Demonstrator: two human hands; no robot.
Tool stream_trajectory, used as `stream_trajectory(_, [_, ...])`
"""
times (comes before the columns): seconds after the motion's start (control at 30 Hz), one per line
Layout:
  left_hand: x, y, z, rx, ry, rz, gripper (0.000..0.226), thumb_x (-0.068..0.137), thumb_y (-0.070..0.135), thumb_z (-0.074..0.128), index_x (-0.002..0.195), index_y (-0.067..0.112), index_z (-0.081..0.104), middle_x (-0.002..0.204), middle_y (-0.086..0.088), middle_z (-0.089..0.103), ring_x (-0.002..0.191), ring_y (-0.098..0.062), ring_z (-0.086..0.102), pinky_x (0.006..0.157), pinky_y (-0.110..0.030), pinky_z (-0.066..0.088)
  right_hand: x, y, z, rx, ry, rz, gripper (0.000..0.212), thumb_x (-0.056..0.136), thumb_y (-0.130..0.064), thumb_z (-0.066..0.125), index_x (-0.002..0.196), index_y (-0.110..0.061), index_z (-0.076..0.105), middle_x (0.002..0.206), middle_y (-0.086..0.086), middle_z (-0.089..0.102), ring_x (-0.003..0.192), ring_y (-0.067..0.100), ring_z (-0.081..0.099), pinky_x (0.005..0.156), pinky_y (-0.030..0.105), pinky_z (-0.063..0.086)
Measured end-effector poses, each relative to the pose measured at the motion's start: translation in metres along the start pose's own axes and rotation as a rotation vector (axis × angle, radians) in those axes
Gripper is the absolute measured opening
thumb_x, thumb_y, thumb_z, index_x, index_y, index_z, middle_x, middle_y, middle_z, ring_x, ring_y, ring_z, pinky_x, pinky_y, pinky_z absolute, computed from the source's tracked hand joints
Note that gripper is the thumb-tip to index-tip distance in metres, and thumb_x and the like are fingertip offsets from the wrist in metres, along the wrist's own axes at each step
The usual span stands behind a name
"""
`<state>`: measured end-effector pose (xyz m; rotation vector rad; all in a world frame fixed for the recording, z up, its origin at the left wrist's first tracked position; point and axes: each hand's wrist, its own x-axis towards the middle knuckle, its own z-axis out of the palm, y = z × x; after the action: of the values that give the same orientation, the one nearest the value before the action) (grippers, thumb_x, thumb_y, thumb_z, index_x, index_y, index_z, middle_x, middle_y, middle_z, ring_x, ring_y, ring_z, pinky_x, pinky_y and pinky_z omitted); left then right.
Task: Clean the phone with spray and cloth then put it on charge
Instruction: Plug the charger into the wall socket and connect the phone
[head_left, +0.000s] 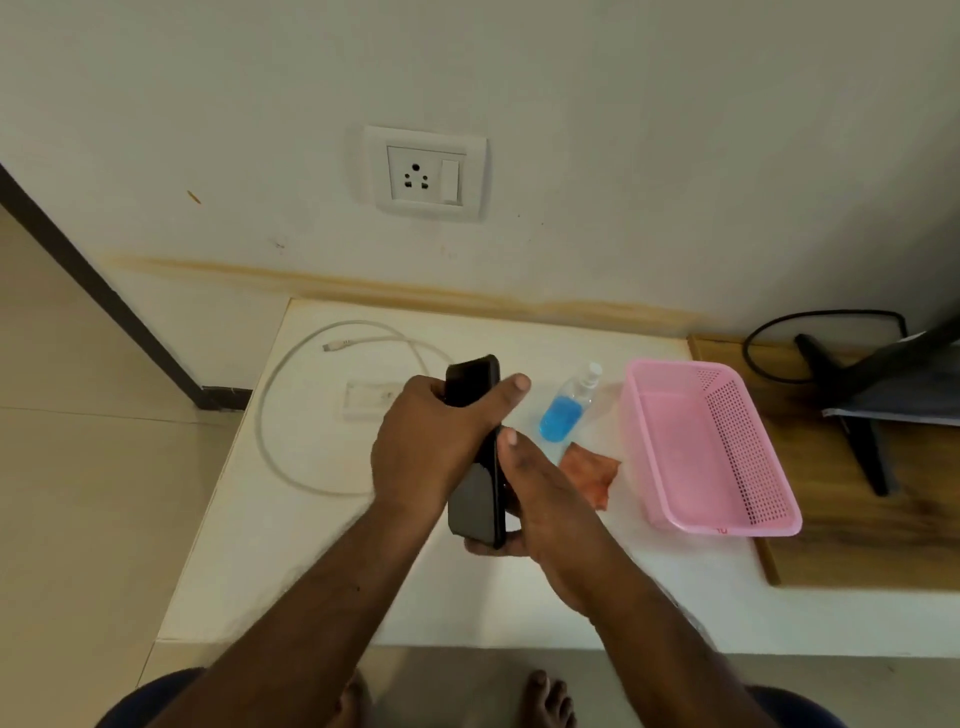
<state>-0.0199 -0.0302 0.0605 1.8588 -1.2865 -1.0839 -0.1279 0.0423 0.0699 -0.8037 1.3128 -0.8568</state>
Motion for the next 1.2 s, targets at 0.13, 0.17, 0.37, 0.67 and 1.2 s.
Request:
stream_trajectory(0.13, [-0.004,0.000,0.004,0.076,0.081,-0.042,0.090,0.046,0.098,0.055,0.098,0.024,0.055,0.082,0.011,0.064,0.074,-0.010,0.064,0.060,-0.029,0.049,0.005,0.010,-0.005,0.051,0.000,-0.010,0.029,0.090,-0.063,0.047,0.108,-0.050,0.065,0.106,-0.006,0.073,0.099,0.017,0.071,0.072,0.043,0.061])
stream_trajectory(0.17, [-0.005,-0.001,0.006,0.075,0.079,-0.049,0.091,0.046,0.097,0.055,0.100,0.024,0.054,0.085,0.010,0.064,0.076,-0.012,0.065,0.061,-0.030,0.049,0.006,0.013,-0.006,0.056,0.019,-0.014,0.029,0.090,-0.063,0.048,0.109,-0.048,0.065,0.105,-0.006,0.073,0.098,0.018,0.072,0.071,0.043,0.061])
stream_trajectory(0.37, [-0.005,-0.006,0.012,0.054,-0.020,-0.035,0.082,0.062,0.098,0.038,0.085,0.021,0.055,0.077,0.007,0.062,0.068,-0.007,0.059,0.051,-0.025,0.035,0.018,0.028,-0.020,0.134,0.192,0.090,0.026,0.096,-0.055,0.047,0.085,-0.049,0.070,0.090,-0.005,0.077,0.085,0.023,0.075,0.064,0.047,0.061])
stream_trajectory(0.67, [-0.005,-0.025,0.030,0.047,-0.180,-0.049,0.043,0.080,0.060,0.050,0.082,0.019,0.062,0.081,0.000,0.068,0.077,-0.019,0.067,0.074,-0.044,0.060,0.037,0.043,-0.032,-0.297,0.413,0.084,0.026,0.094,-0.065,0.037,0.092,-0.040,0.046,0.087,-0.017,0.049,0.079,0.005,0.054,0.057,0.015,0.039])
stream_trajectory(1.2, [0.002,-0.029,0.034,-0.036,-0.232,-0.149,0.037,0.064,0.033,0.047,0.080,0.001,0.059,0.070,-0.015,0.057,0.069,-0.030,0.055,0.080,-0.055,0.057,0.063,0.055,-0.043,-0.885,0.455,0.105,0.054,0.099,-0.061,0.026,0.096,-0.017,0.059,0.079,-0.002,0.057,0.072,0.007,0.055,0.054,0.018,0.034])
